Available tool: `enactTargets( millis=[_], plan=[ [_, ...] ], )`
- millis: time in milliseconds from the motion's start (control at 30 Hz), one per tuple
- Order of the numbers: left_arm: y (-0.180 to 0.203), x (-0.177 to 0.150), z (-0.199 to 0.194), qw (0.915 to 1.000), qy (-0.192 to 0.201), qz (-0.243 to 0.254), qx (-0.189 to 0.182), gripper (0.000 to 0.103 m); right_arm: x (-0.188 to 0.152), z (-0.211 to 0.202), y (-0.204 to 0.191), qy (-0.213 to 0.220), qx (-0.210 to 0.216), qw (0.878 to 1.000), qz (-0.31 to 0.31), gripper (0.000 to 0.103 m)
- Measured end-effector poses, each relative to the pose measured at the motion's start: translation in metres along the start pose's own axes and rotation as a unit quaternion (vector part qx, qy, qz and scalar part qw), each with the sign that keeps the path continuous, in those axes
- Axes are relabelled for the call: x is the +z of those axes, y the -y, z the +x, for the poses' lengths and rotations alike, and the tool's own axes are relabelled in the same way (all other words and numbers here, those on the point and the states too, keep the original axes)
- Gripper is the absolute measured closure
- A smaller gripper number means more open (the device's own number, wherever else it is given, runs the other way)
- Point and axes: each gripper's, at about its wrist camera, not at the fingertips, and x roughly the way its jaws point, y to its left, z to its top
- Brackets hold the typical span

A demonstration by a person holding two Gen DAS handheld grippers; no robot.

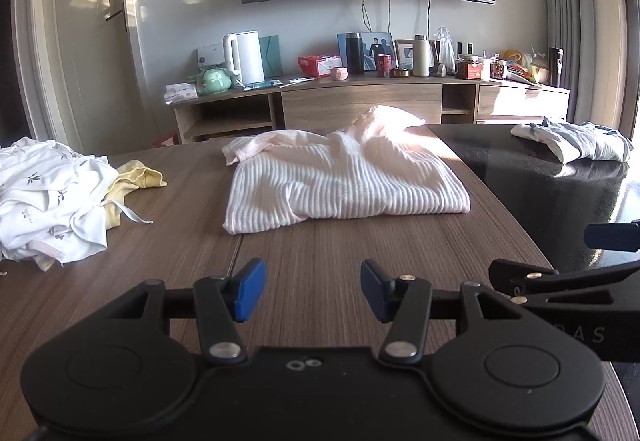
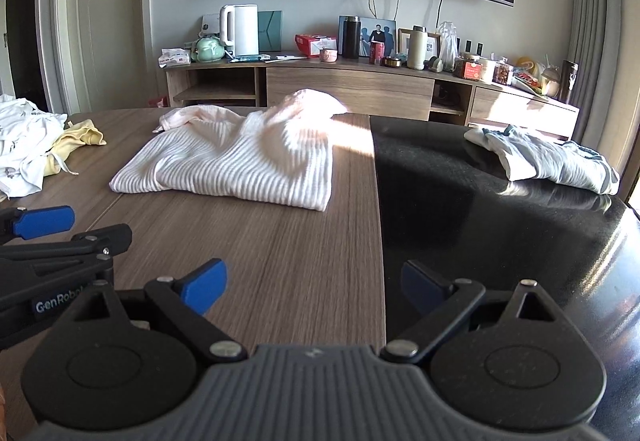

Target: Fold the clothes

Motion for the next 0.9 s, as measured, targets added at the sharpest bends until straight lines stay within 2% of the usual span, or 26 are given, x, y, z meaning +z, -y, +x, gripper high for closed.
enactTargets(
  millis=[267, 900],
  plan=[
    [-0.008, -0.003, 0.008, 0.9999, -0.006, -0.015, 0.002, 0.05, -0.003, 0.014, -0.006, -0.003, 0.002, 1.0, -0.007, 0.006],
    [-0.012, -0.007, 0.013, 0.9996, -0.014, -0.025, -0.004, 0.049, -0.005, 0.016, -0.004, 0.002, -0.014, 1.0, -0.004, 0.002]
  ],
)
